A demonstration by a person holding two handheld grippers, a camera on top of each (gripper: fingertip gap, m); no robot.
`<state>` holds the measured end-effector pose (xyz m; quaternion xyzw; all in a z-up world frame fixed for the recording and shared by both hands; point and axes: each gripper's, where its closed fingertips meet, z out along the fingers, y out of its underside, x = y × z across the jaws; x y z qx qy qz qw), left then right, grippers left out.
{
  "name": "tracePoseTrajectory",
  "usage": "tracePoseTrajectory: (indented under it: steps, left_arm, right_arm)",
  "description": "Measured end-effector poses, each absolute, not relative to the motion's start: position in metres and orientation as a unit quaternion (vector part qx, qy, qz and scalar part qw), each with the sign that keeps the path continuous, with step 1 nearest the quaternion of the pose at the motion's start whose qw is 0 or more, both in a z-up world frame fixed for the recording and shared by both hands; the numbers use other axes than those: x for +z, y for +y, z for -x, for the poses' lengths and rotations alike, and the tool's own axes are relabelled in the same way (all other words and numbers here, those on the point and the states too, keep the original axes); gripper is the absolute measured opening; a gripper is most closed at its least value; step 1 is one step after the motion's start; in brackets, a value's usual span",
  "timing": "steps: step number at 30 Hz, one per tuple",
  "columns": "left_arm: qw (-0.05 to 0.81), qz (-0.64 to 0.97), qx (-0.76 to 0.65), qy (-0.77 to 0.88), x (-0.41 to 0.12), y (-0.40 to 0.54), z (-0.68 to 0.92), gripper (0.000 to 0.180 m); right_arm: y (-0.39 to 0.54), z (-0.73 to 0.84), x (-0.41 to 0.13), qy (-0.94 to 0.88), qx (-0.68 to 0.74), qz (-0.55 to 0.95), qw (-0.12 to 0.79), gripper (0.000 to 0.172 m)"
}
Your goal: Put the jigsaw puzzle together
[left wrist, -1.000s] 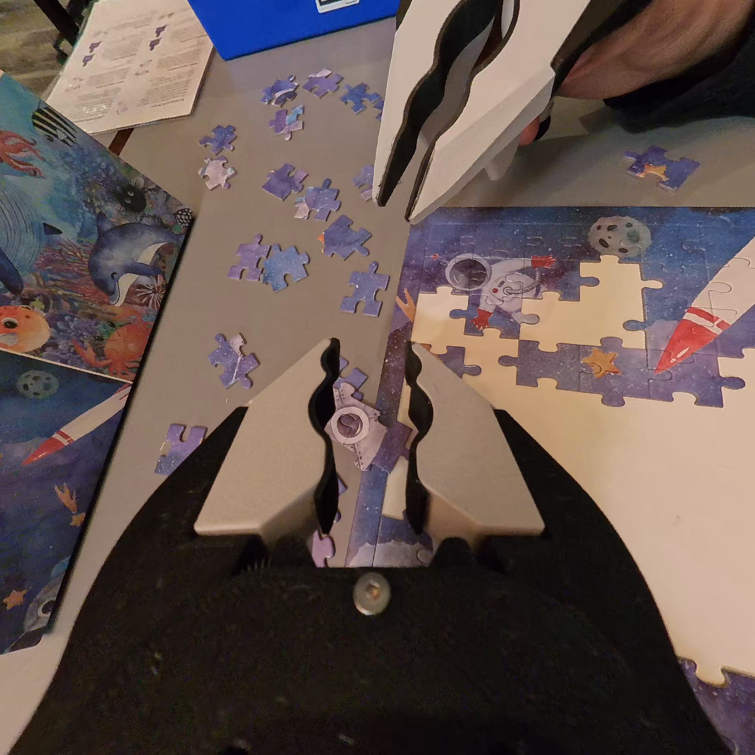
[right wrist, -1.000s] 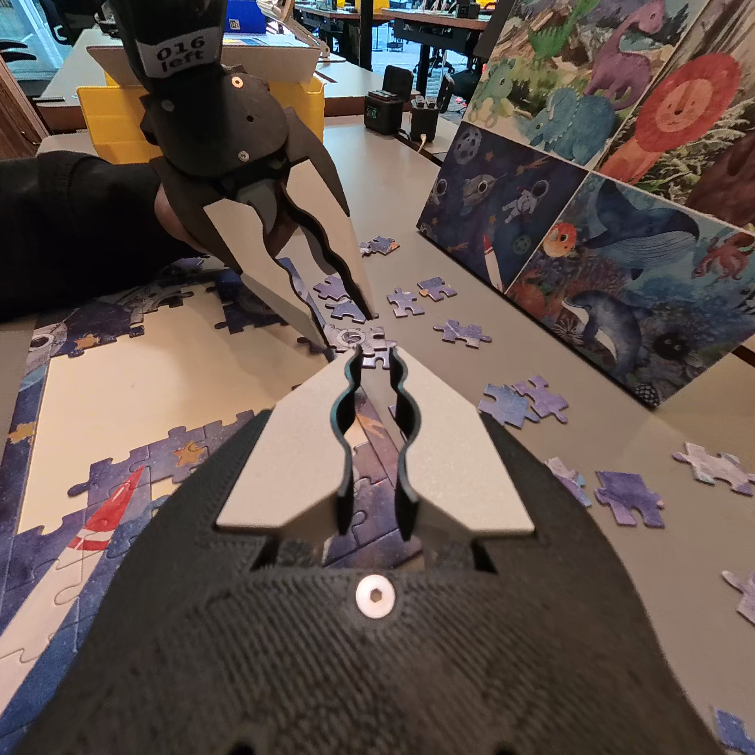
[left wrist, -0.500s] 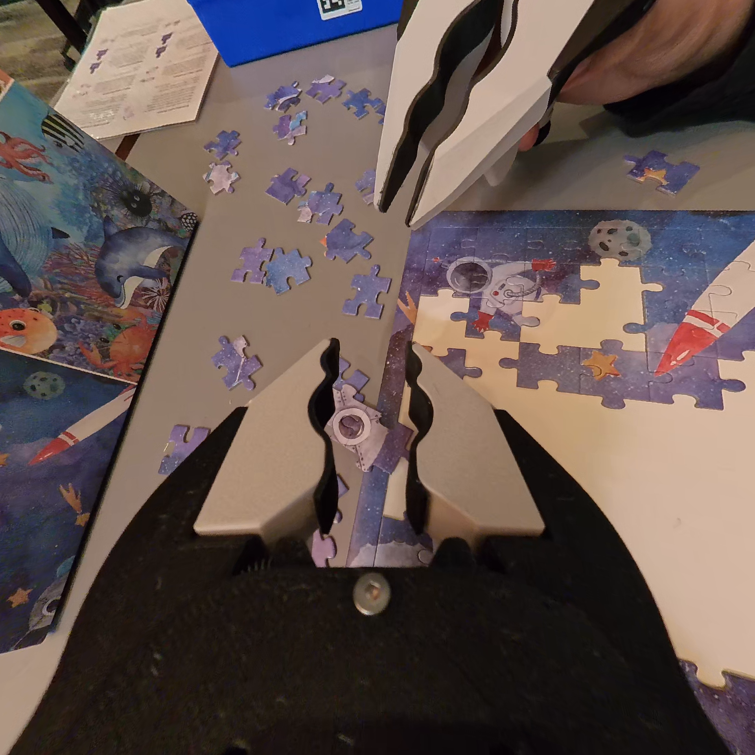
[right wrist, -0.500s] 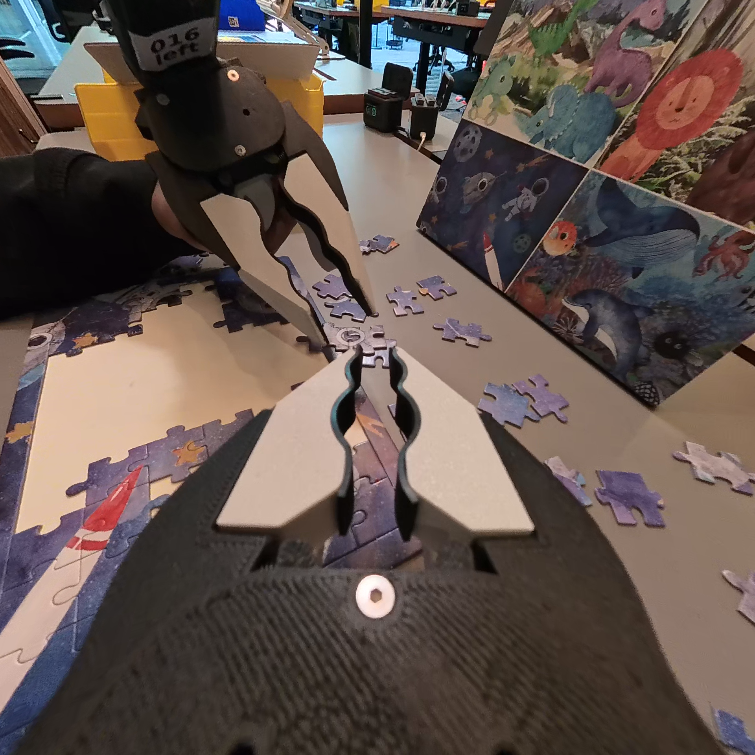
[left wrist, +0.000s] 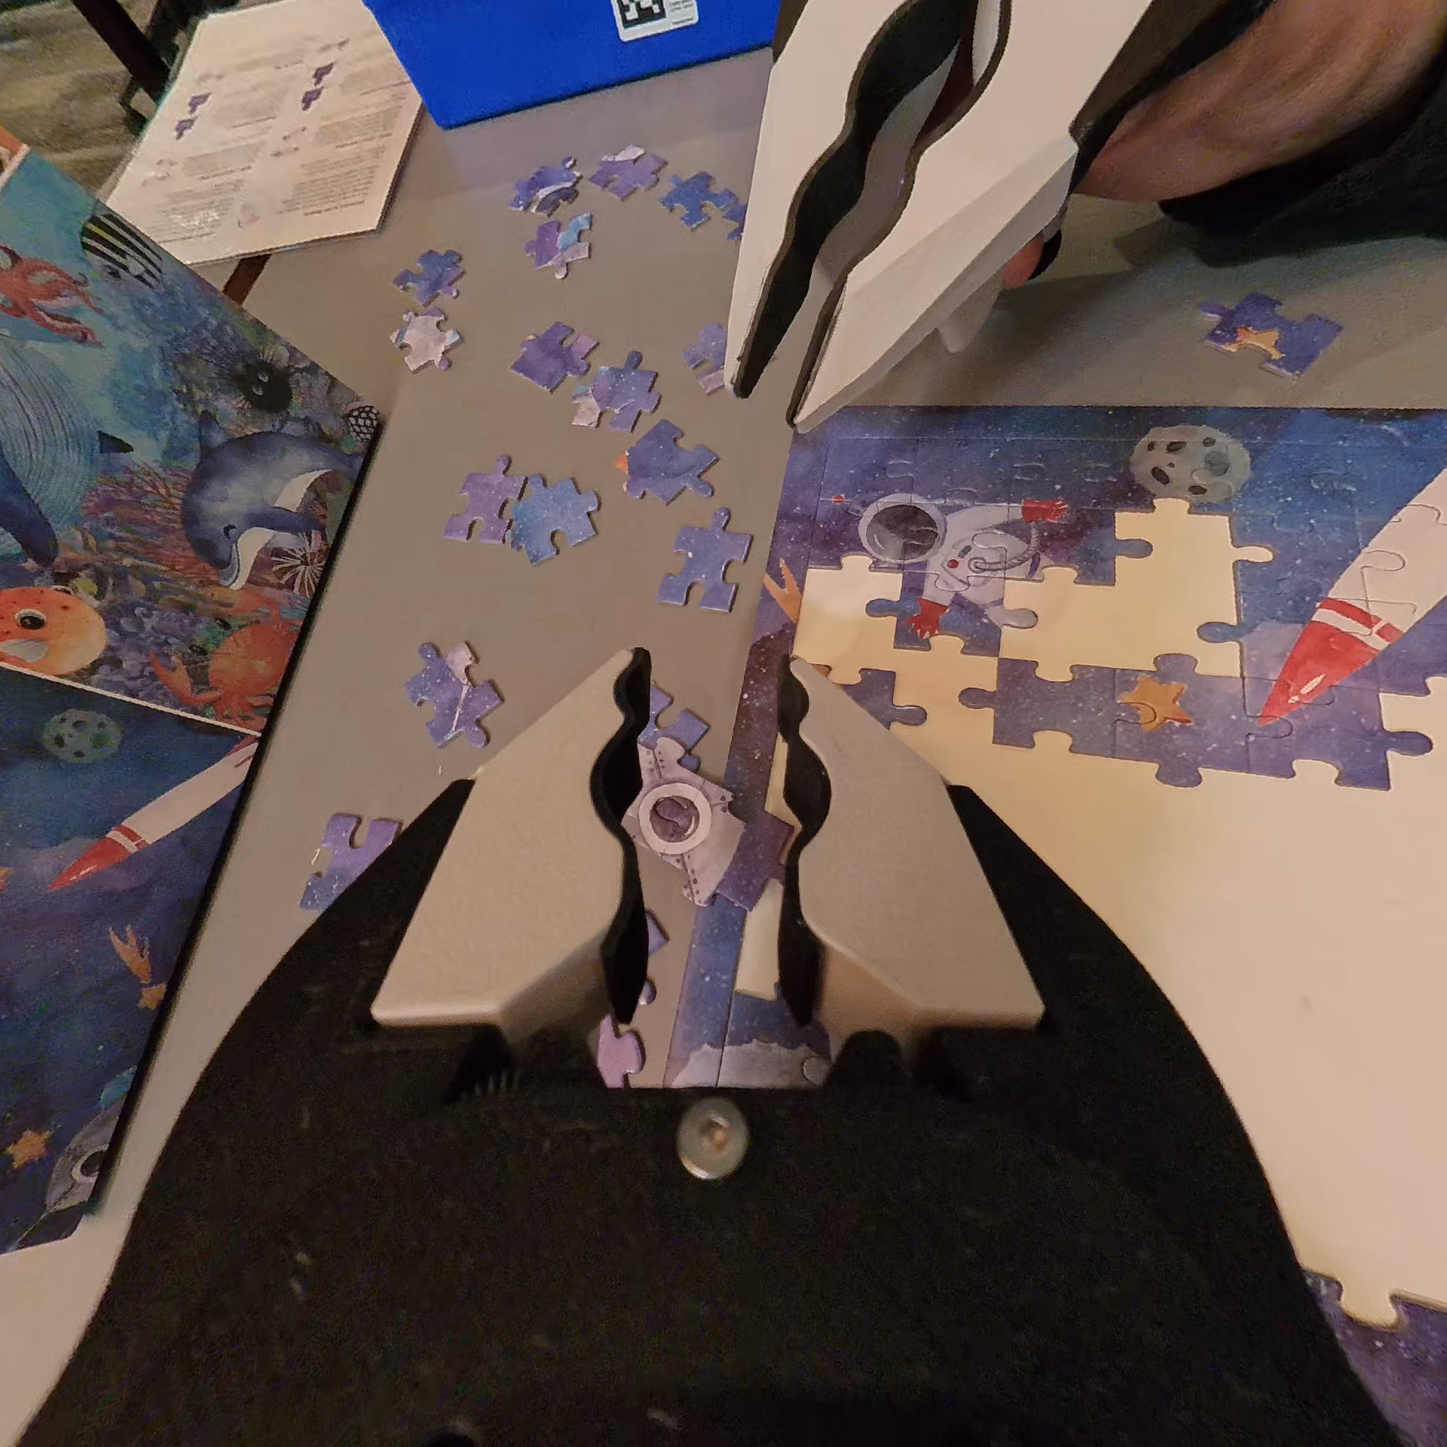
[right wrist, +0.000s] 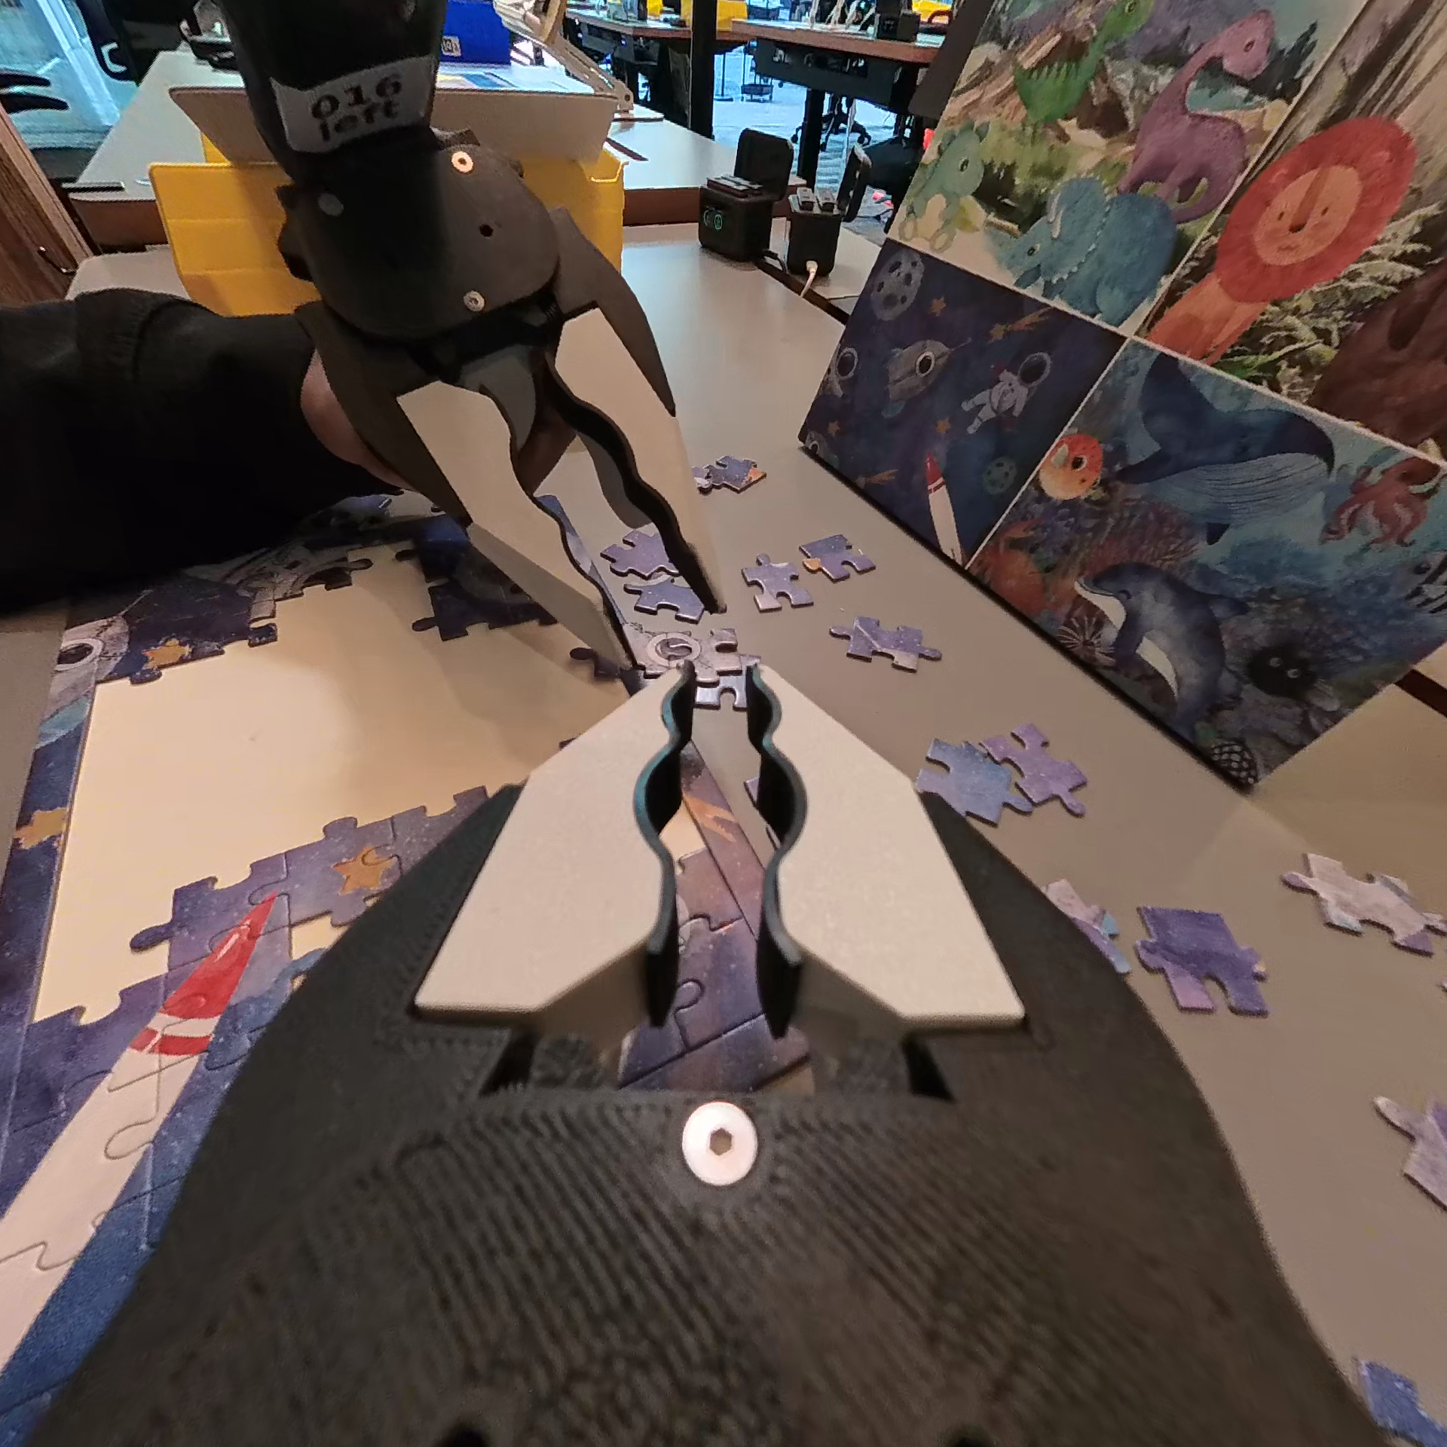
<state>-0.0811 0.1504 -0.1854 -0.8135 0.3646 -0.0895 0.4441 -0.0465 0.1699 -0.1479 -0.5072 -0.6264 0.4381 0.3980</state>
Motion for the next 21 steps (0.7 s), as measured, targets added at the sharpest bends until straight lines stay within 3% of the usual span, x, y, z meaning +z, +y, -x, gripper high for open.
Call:
tracePoseTrajectory:
  steps: [21]
  left_arm:
    - [0.463, 0.806, -0.081, 0.36, -0.1769, 0.1518, 0.0831, 0.031]
  right_arm:
    - [0.1682, 0.0471, -0.1484, -0.634, 0.428, 0.502, 0.405, 0.011]
